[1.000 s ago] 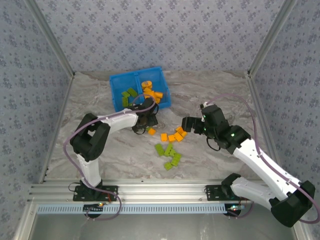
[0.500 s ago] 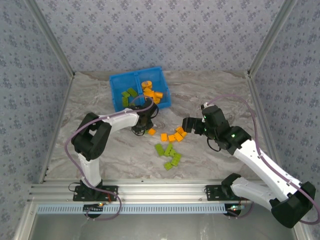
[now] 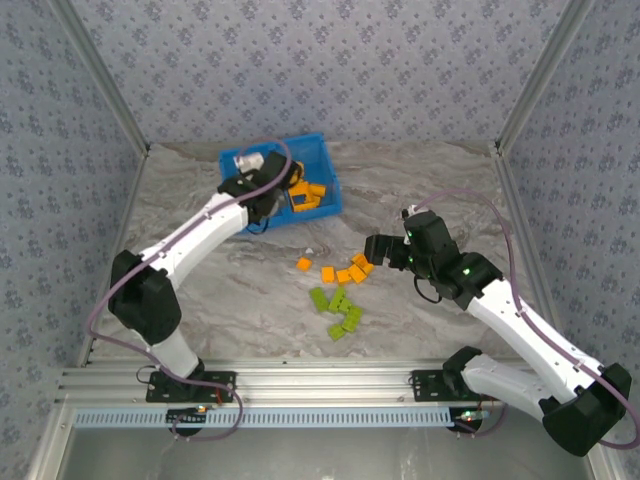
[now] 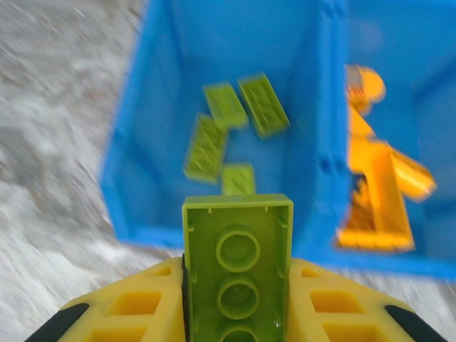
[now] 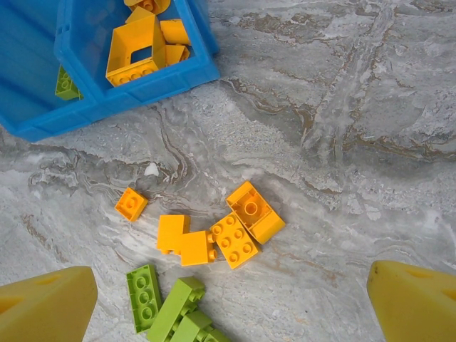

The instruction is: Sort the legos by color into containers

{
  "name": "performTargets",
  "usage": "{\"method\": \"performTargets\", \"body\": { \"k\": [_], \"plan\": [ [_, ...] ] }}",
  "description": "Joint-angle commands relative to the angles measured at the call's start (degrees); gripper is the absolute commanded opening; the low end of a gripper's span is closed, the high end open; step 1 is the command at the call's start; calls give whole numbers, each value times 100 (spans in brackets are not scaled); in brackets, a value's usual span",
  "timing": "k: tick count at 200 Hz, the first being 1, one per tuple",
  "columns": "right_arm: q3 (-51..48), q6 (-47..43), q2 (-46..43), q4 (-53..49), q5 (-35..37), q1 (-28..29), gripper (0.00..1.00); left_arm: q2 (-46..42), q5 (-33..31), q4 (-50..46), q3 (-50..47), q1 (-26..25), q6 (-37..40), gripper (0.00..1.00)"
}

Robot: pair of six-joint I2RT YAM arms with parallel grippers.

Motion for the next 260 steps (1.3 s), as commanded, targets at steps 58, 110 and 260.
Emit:
{"method": "performTargets", "body": {
  "k": [58,110,260],
  "plan": [
    [35,67,-269,-361,41,-3,100,2192,607,191,1787,1071,1380,37],
    [139,9,-320,-510,25,15,100,2587,829,-79,2281,1139,1228,53],
    [2627,-3143,4555,-348,-252,1804,97,-3795,2404,545,-2298,426,1707,85]
  ]
}}
